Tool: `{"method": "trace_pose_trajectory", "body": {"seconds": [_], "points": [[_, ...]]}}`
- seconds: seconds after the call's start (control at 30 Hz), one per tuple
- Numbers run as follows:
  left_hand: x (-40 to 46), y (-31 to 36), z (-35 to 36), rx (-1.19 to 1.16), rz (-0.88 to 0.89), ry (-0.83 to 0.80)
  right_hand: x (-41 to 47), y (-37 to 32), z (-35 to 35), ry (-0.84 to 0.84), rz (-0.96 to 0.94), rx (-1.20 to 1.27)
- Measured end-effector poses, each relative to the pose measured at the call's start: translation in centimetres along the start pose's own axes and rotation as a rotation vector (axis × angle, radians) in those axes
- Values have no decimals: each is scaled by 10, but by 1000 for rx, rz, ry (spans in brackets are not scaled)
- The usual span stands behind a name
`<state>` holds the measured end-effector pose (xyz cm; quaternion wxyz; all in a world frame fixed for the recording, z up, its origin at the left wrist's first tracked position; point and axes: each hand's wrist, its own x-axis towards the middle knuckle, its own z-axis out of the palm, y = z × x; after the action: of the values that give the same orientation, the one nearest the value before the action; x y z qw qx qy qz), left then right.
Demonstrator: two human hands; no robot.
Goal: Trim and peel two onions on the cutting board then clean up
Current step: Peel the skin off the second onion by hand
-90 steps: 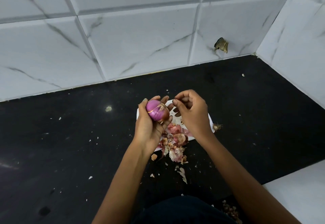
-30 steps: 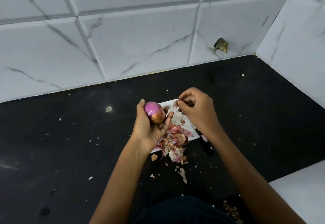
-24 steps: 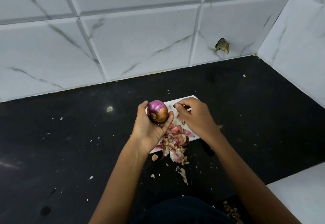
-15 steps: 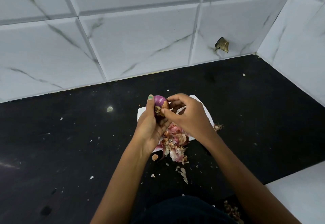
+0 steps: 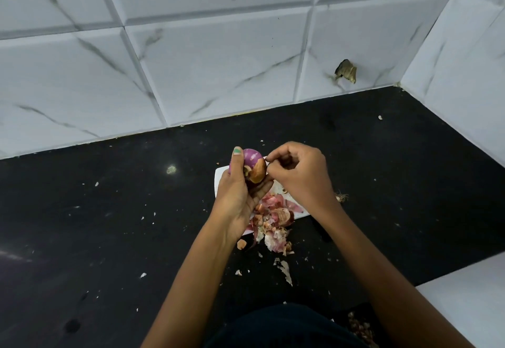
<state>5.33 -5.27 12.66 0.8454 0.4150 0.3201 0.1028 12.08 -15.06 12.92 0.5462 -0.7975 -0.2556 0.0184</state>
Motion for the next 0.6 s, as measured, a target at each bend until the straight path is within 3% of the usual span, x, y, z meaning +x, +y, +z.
{"method": "trace_pose_trajectory", "body": {"seconds": [0.2, 0.6], "points": [[1, 2, 0, 14, 36, 1, -3, -4, 4, -124, 50, 55], [1, -6, 0, 27, 101, -3, -4, -6, 6, -106, 72, 12]]}}
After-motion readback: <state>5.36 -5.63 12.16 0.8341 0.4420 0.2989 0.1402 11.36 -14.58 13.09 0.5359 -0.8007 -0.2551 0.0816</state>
